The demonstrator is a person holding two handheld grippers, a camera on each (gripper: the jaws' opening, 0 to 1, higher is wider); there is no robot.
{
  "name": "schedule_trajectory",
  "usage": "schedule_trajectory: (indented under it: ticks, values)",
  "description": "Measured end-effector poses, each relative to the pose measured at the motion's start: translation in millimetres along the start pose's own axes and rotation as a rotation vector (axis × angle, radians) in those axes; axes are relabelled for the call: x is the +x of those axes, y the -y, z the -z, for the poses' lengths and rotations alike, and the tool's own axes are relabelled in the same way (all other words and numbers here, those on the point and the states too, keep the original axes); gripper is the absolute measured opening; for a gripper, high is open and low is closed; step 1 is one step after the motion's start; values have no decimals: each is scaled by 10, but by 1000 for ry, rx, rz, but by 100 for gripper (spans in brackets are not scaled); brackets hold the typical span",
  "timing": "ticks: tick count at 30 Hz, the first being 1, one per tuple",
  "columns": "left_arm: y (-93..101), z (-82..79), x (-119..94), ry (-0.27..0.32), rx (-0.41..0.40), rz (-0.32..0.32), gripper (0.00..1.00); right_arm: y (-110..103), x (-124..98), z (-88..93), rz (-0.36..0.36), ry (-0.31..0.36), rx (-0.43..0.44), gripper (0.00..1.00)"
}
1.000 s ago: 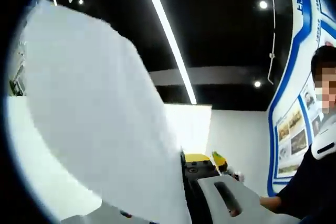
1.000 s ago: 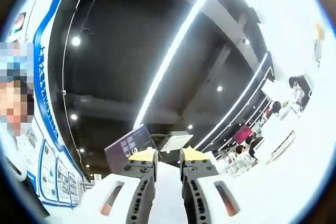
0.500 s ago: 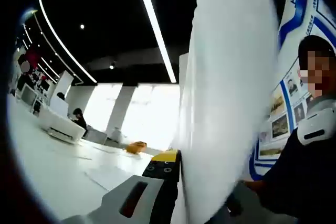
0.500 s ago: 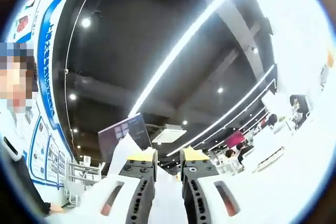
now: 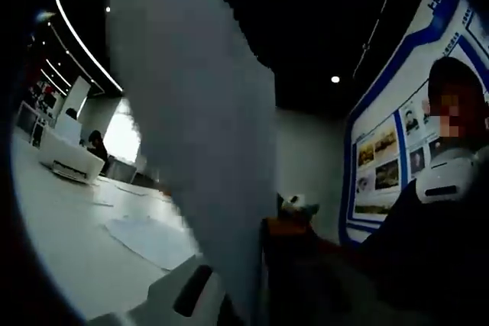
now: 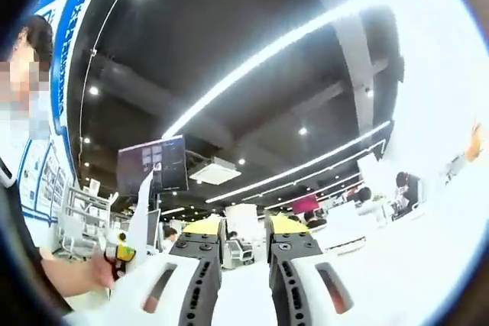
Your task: Organize the stack of printing papers by aligning and flattening the scattered papers on the table
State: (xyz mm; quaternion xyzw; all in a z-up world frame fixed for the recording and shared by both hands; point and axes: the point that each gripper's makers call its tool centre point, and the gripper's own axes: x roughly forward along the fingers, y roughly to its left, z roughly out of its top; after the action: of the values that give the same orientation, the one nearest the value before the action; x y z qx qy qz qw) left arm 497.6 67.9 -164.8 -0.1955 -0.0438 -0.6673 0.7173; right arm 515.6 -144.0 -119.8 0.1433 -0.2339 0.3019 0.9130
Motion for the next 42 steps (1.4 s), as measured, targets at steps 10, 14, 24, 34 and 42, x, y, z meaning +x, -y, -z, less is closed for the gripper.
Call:
schedule_trajectory:
  ticks: [10,14,24,34,42]
  values:
    - [-918,729,-221,-367,273,-355,5,102,-72,91,20,-39,-18,17]
    - [-941,702,-205,-341,274,-359,5,113,-76,114,26,-48,-24,17]
    - [-1058,514,-303,-269,282,-395,5,54,-76,195,16,-126,-79,20]
    - [-1206,378,-419,-202,284,-418,5,16,-135,300,20,-199,-98,43]
    - [-1405,270,-464,-98,247,-452,5,-147,-157,220,2,-272,-108,52]
